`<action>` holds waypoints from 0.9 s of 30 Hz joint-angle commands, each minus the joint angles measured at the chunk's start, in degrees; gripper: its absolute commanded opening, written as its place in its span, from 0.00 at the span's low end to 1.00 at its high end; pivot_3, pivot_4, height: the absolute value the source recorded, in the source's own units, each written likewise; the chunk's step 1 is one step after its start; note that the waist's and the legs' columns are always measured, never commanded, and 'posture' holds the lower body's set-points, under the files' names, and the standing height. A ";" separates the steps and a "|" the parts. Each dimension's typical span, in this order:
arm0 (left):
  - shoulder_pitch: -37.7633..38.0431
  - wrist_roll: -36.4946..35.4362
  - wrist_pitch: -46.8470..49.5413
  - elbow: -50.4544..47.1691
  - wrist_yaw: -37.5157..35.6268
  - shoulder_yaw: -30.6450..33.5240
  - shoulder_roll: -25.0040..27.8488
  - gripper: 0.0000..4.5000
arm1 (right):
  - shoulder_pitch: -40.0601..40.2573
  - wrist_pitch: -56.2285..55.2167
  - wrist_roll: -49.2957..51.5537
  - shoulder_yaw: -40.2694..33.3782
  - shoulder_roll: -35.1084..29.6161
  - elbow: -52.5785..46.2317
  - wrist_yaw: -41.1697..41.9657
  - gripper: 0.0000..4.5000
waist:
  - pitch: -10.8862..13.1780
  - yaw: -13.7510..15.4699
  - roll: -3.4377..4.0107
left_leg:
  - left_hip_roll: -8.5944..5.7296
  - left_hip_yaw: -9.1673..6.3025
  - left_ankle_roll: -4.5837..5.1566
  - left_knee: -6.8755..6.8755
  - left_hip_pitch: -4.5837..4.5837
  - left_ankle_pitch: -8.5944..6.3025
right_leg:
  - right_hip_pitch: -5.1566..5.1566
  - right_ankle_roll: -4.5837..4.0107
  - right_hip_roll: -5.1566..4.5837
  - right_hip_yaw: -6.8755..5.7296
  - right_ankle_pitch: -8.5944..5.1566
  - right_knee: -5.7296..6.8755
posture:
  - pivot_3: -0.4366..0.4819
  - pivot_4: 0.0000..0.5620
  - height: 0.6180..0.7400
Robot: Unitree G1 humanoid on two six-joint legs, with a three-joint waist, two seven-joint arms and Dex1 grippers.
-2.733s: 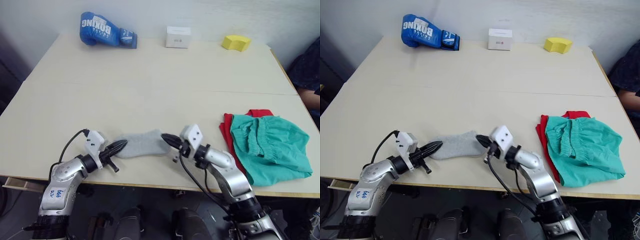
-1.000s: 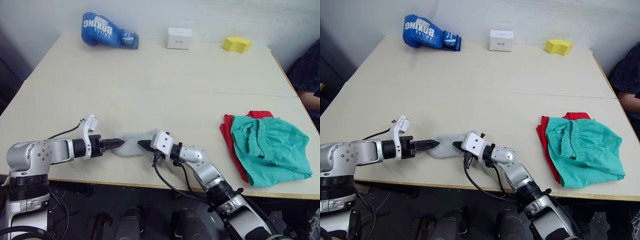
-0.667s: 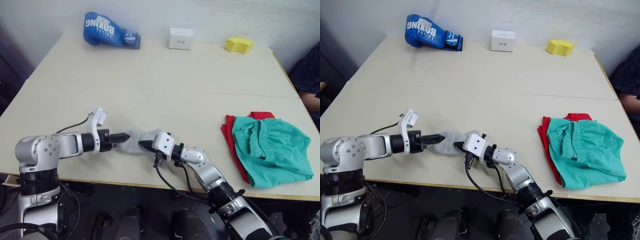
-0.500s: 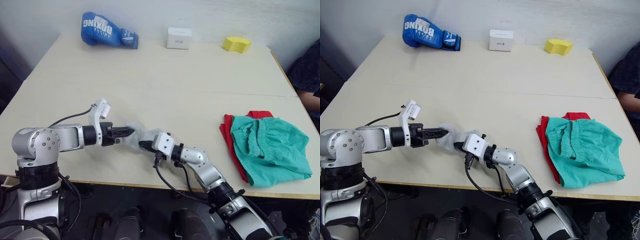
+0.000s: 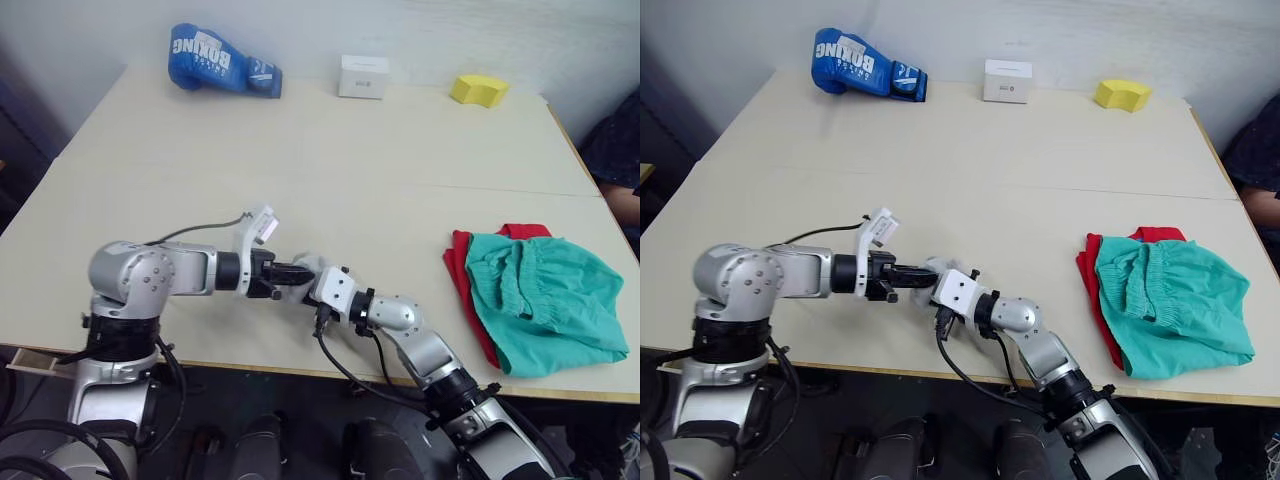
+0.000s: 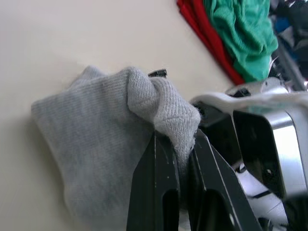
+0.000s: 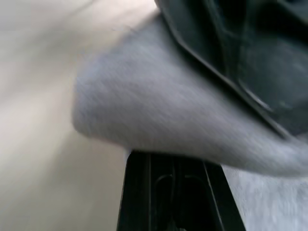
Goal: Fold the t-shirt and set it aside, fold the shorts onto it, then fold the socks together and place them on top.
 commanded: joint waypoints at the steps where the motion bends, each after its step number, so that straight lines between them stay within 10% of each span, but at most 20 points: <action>1: 0.83 1.37 -5.66 3.33 -2.52 -0.69 -1.64 0.01 | 2.09 6.20 -0.61 0.82 -1.51 -6.65 0.85 0.00 | 0.00 -0.04 0.00 | 0.01 0.00 0.00 0.00 -0.01 0.00 | 0.00 0.00 0.00 -0.01 0.00 -0.01 | 0.48 0.27 1.00; 9: 2.27 6.17 -14.44 4.81 -10.37 -8.86 0.50 0.01 | 6.06 14.23 0.42 -1.05 -3.73 -15.95 -0.32 0.00 | 0.00 -0.04 0.00 | 0.04 0.02 0.00 -0.03 -0.02 0.00 | -0.03 0.00 0.05 -0.01 0.00 -0.04 | 0.48 0.27 1.00; 20: 9.86 17.80 -45.19 2.93 -23.83 -14.06 5.22 0.77 | 12.06 15.64 3.32 -8.36 -11.05 -25.64 -0.82 0.00 | 0.01 0.02 0.01 | 0.03 0.05 -0.13 -0.06 -0.05 -0.12 | -0.02 0.00 -0.01 -0.01 0.00 -0.15 | 0.48 0.27 1.00; 27: 12.96 17.35 -53.38 3.10 -26.65 -10.31 3.42 0.77 | 15.07 16.02 8.76 -14.43 -14.78 -28.43 1.53 0.00 | 0.01 0.01 0.01 | 0.06 0.04 0.10 -0.09 -0.07 -0.06 | -0.02 -0.01 -0.01 -0.04 0.00 -0.18 | 0.48 0.27 1.00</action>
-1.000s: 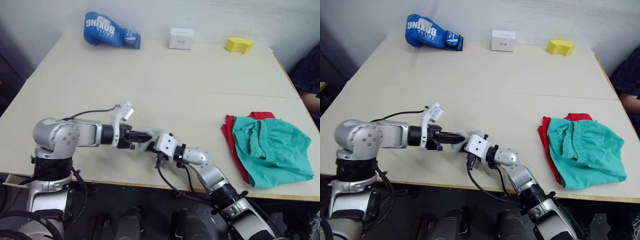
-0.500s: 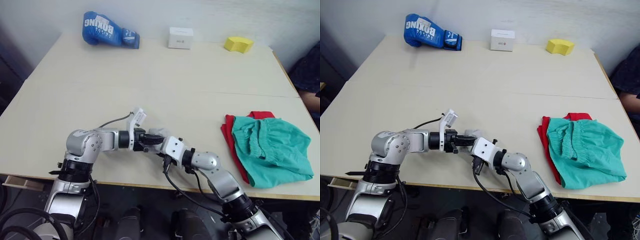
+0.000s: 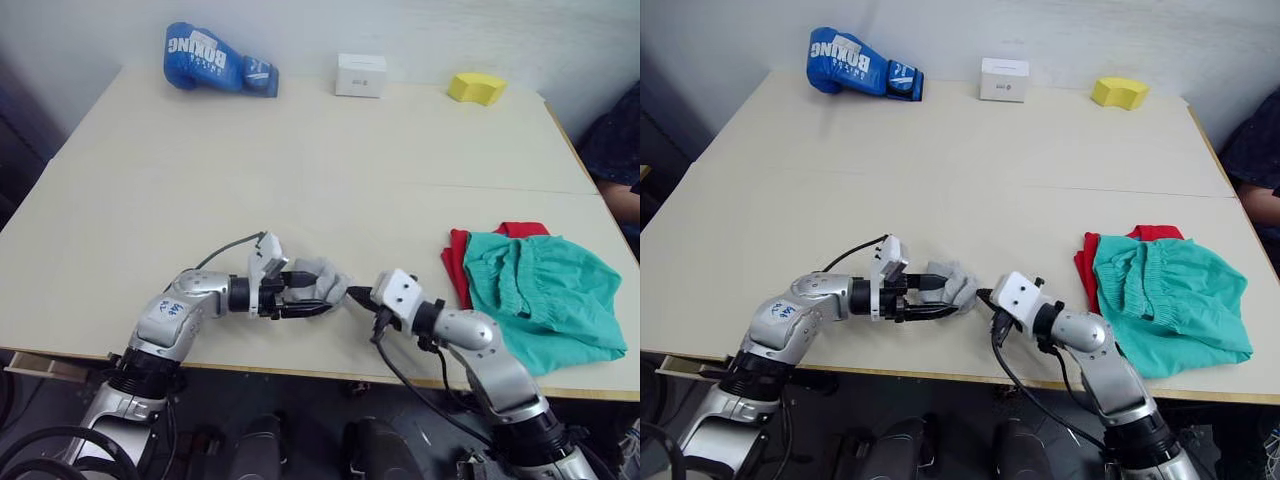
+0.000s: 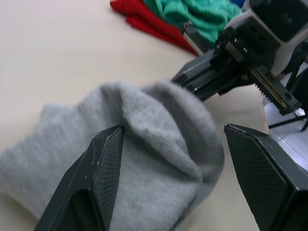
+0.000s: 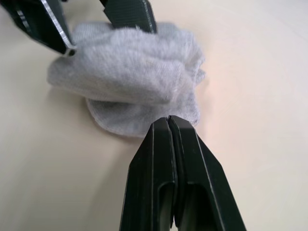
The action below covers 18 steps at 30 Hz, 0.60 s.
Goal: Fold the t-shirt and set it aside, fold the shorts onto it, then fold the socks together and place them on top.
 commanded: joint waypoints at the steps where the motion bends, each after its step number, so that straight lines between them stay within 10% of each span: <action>1: 1.25 -0.43 -3.75 -1.61 -1.59 3.04 0.25 0.77 | 0.98 -0.19 3.70 -4.04 -1.88 -3.20 1.06 0.00 | 0.00 -0.01 0.00 | 0.00 0.01 0.03 0.01 0.00 -0.01 | 0.00 0.00 0.00 0.01 0.00 0.00 | 0.48 0.27 1.00; 7: 1.87 -4.95 -1.58 -2.98 0.43 10.95 0.58 0.73 | -1.24 0.97 9.11 -10.29 -2.36 -3.82 -0.13 0.00 | 0.00 -0.08 0.01 | 0.00 -0.01 0.08 0.02 0.00 -0.02 | 0.00 0.00 -0.01 -0.02 0.00 0.01 | 0.48 0.27 1.00; 18: 3.61 10.36 -17.17 7.42 4.36 5.07 -3.07 0.00 | -9.43 -1.94 6.01 2.28 8.14 0.89 -3.10 0.00 | 0.01 0.07 0.01 | -0.04 0.00 0.16 0.04 -0.04 -0.05 | -0.01 0.01 -0.04 -0.05 0.00 0.02 | 0.48 0.27 1.00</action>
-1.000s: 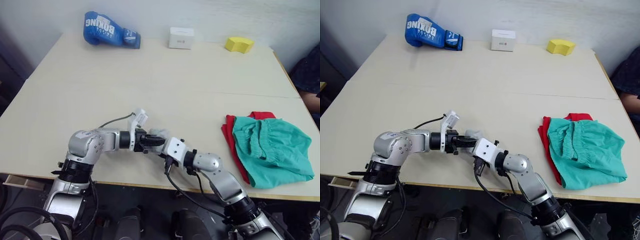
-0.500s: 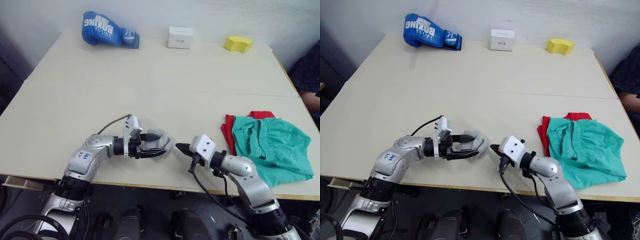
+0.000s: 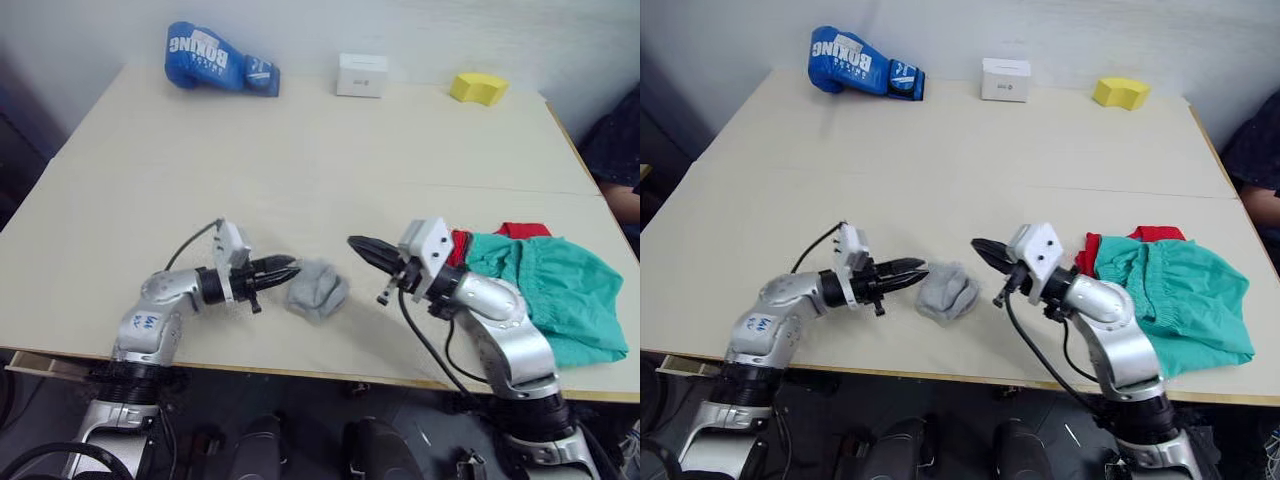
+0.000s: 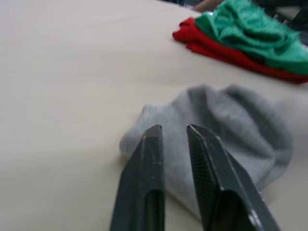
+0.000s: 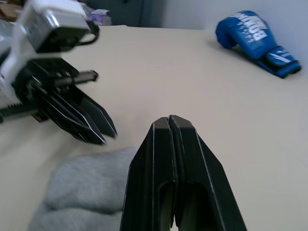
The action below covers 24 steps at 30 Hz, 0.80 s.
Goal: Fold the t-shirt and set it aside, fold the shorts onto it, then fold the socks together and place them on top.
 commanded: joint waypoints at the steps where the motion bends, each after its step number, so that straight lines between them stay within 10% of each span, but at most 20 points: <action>1: 0.14 4.50 -3.35 0.36 1.82 -2.96 -1.15 0.00 | 0.17 -6.44 -5.93 6.34 1.51 4.35 -1.43 0.00 | 0.00 -0.02 0.00 | -0.03 0.01 0.03 0.02 0.00 -0.01 | 0.01 0.00 -0.03 0.00 0.00 0.01 | 0.48 0.27 1.00; 15: 2.52 11.87 2.68 -0.71 5.56 -9.04 -0.90 0.00 | 1.74 -24.47 -8.98 4.56 4.45 26.80 -5.22 0.00 | -0.02 -0.04 0.02 | -0.08 -0.10 -0.19 -0.03 0.76 -0.22 | 0.89 0.02 -0.10 -0.06 0.01 -0.16 | 0.48 0.27 1.00; 24: 3.30 12.01 3.71 -0.99 5.75 -9.47 -0.35 0.00 | 2.16 -14.66 -0.05 -2.76 3.42 19.95 -3.65 0.00 | -0.19 0.05 0.30 | -0.07 -0.09 -0.21 -0.07 0.92 -0.35 | 1.06 0.02 -0.11 -0.01 0.01 -0.28 | 0.48 0.27 1.00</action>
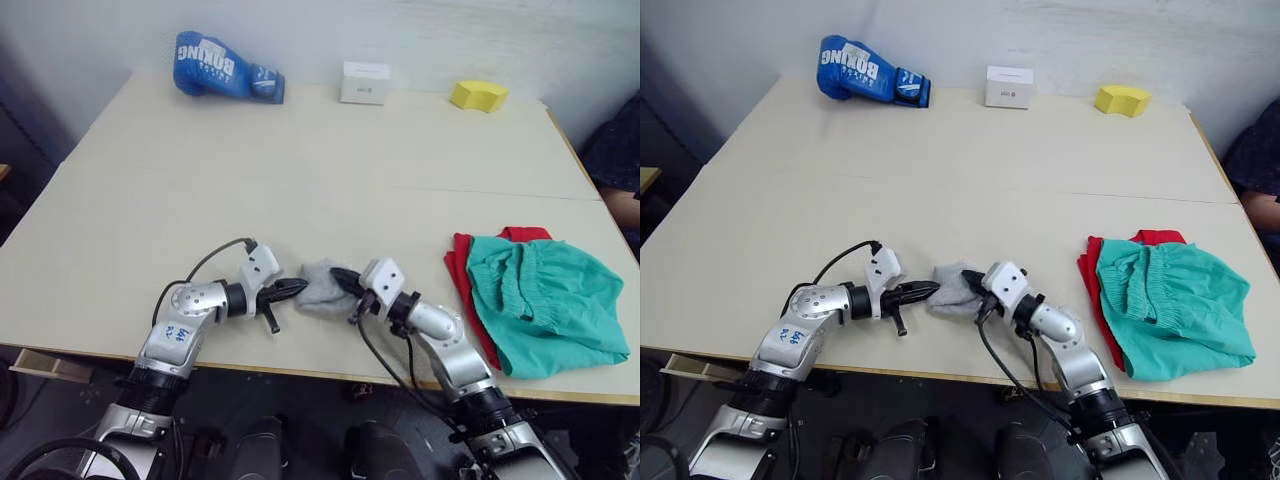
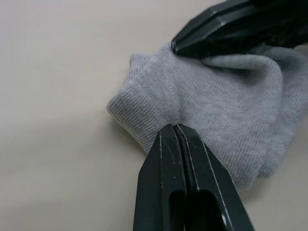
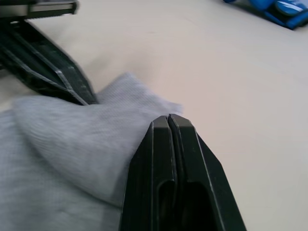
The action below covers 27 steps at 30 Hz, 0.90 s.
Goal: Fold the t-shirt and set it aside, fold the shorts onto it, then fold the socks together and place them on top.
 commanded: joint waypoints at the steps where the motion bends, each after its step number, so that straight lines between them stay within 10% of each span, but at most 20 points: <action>1: 2.01 2.34 1.75 2.61 -0.12 -2.71 0.07 0.00 | 1.60 8.11 8.68 -4.10 -0.66 -9.44 1.74 0.00 | -0.01 0.03 0.03 | 0.00 0.00 0.01 -0.02 -0.02 -0.01 | -0.02 0.00 0.00 0.00 0.00 -0.01 | 0.48 0.27 1.00; 7: 0.69 2.21 1.24 3.32 0.21 -2.52 -0.84 0.00 | 1.26 39.53 28.96 -12.84 -5.28 -22.72 -1.18 0.36 | -0.05 0.35 0.13 | 0.01 0.00 0.37 -0.05 -0.03 -0.25 | -0.03 0.00 -0.03 0.03 0.00 -0.06 | 0.48 0.27 1.00; 15: -0.10 1.94 1.02 3.76 -0.68 -3.15 -1.29 0.00 | -8.80 87.95 56.38 -31.15 -5.32 -14.03 -18.82 0.97 | -0.14 1.15 0.32 | 0.04 0.02 0.43 -0.15 -0.12 -0.29 | -0.17 -0.06 -0.07 0.05 -0.02 -0.18 | 0.48 0.27 1.00; 27: 1.43 2.04 0.78 2.58 -1.38 -4.00 -1.19 0.00 | -16.49 95.31 64.83 -29.65 2.99 -0.70 -33.49 0.99 | -0.30 1.08 0.59 | -0.02 0.10 0.93 -0.17 -0.38 -0.25 | -0.24 0.04 -0.08 0.02 0.03 -0.50 | 0.48 0.27 1.00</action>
